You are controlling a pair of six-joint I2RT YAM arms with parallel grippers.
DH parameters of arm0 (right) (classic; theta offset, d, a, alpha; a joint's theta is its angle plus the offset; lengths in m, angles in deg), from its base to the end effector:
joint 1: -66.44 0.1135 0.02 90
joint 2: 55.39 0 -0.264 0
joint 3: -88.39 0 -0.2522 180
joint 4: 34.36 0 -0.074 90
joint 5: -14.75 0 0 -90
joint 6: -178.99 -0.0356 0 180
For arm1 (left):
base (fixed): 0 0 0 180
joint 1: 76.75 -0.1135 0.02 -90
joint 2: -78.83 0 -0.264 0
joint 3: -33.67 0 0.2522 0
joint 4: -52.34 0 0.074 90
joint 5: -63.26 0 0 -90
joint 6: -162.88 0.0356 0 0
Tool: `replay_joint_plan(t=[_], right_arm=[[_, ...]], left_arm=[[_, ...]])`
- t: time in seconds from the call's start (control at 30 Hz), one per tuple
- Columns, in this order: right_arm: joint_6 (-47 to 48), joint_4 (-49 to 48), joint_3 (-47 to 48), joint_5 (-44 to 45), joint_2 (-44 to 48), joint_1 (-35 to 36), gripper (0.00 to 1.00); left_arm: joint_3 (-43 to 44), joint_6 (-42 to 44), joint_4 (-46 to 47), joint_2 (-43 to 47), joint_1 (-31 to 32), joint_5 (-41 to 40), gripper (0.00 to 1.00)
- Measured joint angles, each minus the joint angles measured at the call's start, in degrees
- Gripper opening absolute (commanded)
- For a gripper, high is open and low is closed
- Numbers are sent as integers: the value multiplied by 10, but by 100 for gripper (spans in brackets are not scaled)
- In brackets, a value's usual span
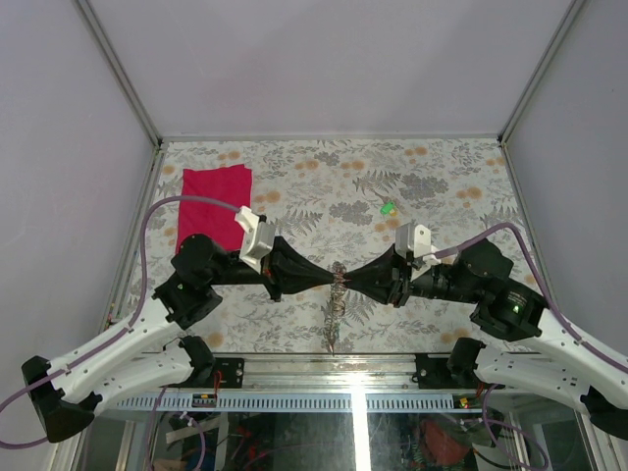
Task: Put the keys on the keyring
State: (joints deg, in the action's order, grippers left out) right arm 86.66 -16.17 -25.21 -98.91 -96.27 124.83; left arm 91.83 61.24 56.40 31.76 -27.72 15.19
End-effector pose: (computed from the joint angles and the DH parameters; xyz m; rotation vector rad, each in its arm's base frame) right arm 0.0684 0.1384 0.4085 -1.0338 1.1717 1.1482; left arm 0.1031 -0.1550 0.3816 1.0767 1.0657 -1.3420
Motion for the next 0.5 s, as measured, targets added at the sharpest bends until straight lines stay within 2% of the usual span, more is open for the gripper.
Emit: replay_joint_plan(t=[0.27,0.5], right_arm=[[2,5,0,0,3,0,29],[2,10,11,-25,-10,0,43]], left_arm=[[0,5,-6,2,0,0,0],[0,10,-11,2,0,-4,0]])
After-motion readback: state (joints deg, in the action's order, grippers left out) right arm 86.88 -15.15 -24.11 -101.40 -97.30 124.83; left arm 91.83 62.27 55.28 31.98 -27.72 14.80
